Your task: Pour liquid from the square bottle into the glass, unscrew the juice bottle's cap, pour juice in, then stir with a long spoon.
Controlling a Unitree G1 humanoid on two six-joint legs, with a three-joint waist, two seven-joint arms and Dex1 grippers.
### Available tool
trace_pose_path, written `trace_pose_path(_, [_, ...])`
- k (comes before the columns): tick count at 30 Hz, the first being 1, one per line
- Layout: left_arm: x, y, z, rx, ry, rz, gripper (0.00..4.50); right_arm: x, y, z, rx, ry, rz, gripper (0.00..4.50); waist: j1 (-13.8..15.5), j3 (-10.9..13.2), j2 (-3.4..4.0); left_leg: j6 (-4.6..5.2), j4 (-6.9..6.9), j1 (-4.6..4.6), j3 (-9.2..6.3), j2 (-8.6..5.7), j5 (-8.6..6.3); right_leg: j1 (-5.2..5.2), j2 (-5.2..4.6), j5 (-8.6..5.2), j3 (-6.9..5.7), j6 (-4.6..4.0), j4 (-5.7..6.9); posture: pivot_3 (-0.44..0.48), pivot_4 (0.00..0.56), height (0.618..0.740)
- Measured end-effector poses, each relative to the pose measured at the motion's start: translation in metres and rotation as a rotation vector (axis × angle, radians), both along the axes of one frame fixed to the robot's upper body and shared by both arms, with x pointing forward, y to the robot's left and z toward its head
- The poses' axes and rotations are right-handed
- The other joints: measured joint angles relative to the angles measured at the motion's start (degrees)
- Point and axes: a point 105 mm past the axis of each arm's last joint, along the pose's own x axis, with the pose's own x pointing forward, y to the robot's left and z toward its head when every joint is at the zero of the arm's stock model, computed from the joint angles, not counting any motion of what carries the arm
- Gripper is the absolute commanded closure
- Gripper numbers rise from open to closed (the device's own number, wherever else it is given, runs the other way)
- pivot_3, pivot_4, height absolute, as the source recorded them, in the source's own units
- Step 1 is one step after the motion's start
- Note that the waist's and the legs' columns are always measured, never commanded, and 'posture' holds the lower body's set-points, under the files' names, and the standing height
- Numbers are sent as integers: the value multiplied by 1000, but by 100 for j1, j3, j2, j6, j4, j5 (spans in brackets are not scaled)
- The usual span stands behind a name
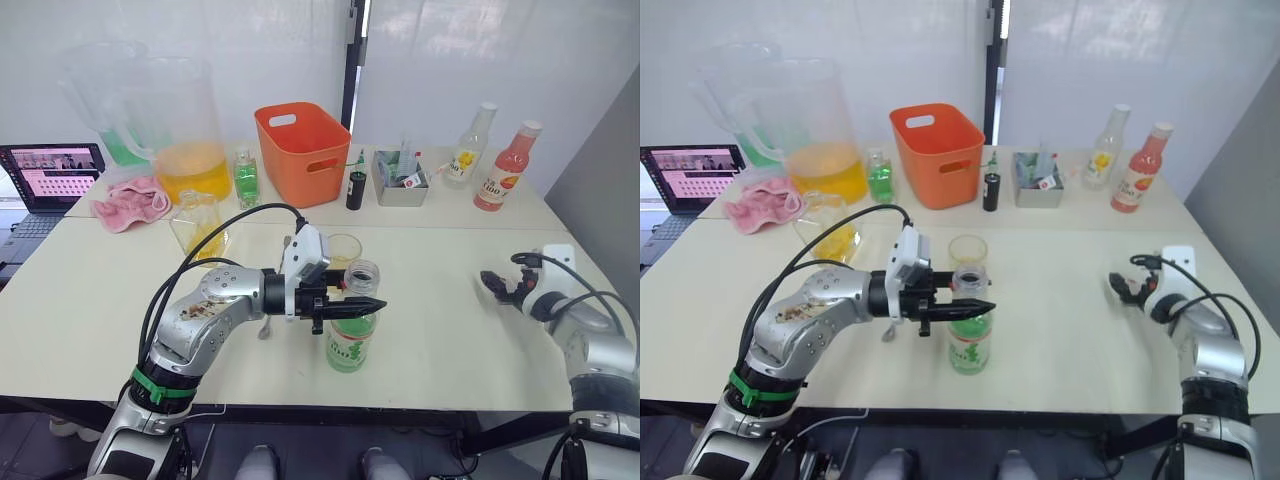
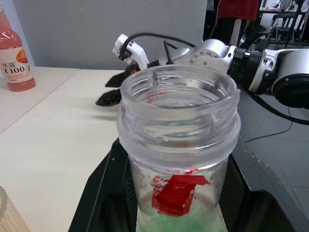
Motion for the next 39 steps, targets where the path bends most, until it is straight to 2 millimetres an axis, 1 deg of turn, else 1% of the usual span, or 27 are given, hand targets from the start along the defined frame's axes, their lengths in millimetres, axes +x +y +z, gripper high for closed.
trace_pose_path(2, [0, 0, 0, 1, -2, 3, 2936, -1, 10, 31, -40, -82, 74, 0, 2, 1, 2, 0, 0, 0, 0, 1, 0, 0, 1, 0, 0, 0, 0, 0, 150, 703])
trace_pose_path(4, [0, 0, 0, 1, -12, 1, 2936, -5, 19, 54, -85, -142, 134, 0, 10, 1, 2, 0, 0, 0, -1, 1, 0, 1, 1, -1, -1, -1, -2, 0, 150, 703])
trace_pose_path(6, [0, 1, 0, 0, -19, -3, 2936, -9, 29, 65, -100, -157, 192, 0, 24, 1, 1, 0, 1, -2, 0, 0, 0, -1, 0, -3, -1, -4, -3, 0, 150, 703])
trace_pose_path(8, [-1, 6, 1, 16, -24, -12, 2936, -19, 47, 71, -110, -146, 303, 0, 24, 2, 1, 0, -1, -7, 0, 1, 0, -10, 0, -3, 0, -6, 0, 0, 150, 703])
trace_pose_path(10, [-1, 19, 4, 49, -37, -3, 2937, -32, 63, 80, -136, -133, 413, 0, -17, 4, 4, 0, -9, -5, 0, 5, 0, -14, 3, -3, 0, -5, 4, 0, 150, 703])
trace_pose_path(13, [9, 41, 13, 50, -40, 80, 2937, -53, 85, 95, -143, -124, 552, 0, -84, 5, 4, 0, -13, -4, -4, 6, 0, -14, 3, -4, -3, -5, 5, 0, 150, 703])
trace_pose_path(15, [11, 50, 20, 31, -41, 108, 2937, -61, 95, 97, -141, -105, 615, 0, -88, 6, 2, 0, -11, -5, -3, 5, 0, -11, 1, -8, -3, -11, 0, 0, 150, 703])
trace_pose_path(17, [9, 57, 26, 9, -16, 102, 2938, -67, 102, 95, -142, -78, 663, 0, -88, 11, -2, 0, -7, -13, -1, 5, 0, -16, 0, -20, -3, -33, -2, 0, 150, 703])
trace_pose_path(19, [4, 74, 38, 16, 1, 100, 2938, -76, 114, 91, -147, -30, 748, 0, -105, 24, -13, 0, -10, -15, -2, 7, 0, -24, 2, -20, -3, -33, 4, 0, 150, 703])
trace_pose_path(21, [2, 88, 55, 41, -44, 122, 2938, -83, 124, 89, -134, -6, 821, 0, -117, 26, -14, 0, -12, -12, -1, 7, 0, -23, 2, -20, -4, -33, 3, 0, 150, 703])
trace_pose_path(23, [2, 102, 66, 70, -85, 159, 2938, -89, 132, 89, -113, 5, 877, 0, -111, 26, -14, -1, -13, -11, 1, 7, -1, -21, 0, -22, -3, -37, 1, 0, 150, 703])
trace_pose_path(27, [5, 114, 68, 94, -96, 193, 2938, -98, 141, 88, -76, 32, 942, 0, -68, 30, -22, -1, -10, -13, 0, 6, -1, -20, -1, -26, -4, -43, -1, 0, 150, 703])
trace_pose_path(29, [13, 122, 69, 93, -102, 226, 2938, -102, 145, 88, -72, 44, 964, 0, -52, 33, -26, -1, -10, -14, 1, 6, -1, -21, -1, -25, -4, -44, -1, 0, 150, 703])
trace_pose_path(31, [25, 131, 77, 79, -141, 278, 2938, -106, 150, 89, -68, 45, 987, 0, -42, 36, -33, -1, -11, -15, -1, 7, -1, -24, 0, -25, -7, -45, -1, 0, 150, 703])
trace_pose_path(34, [36, 134, 88, 44, -209, 313, 2938, -109, 155, 90, -71, 43, 996, 0, -17, 36, -33, -1, -10, -20, 0, 7, -1, -23, -1, -25, -6, -45, -4, 0, 150, 703])
trace_pose_path(36, [54, 133, 95, -9, -253, 348, 2938, -112, 161, 87, -87, 46, 1006, 0, 32, 36, -33, -1, -9, -22, -2, 7, 0, -27, 2, -24, -9, -44, 0, 0, 150, 703])
trace_pose_path(39, [79, 132, 102, -46, -307, 399, 2938, -117, 172, 89, -104, 24, 1031, 0, 60, 36, -34, -1, -3, -31, -3, 7, 0, -29, 3, -4, -10, -11, -1, 0, 150, 703])
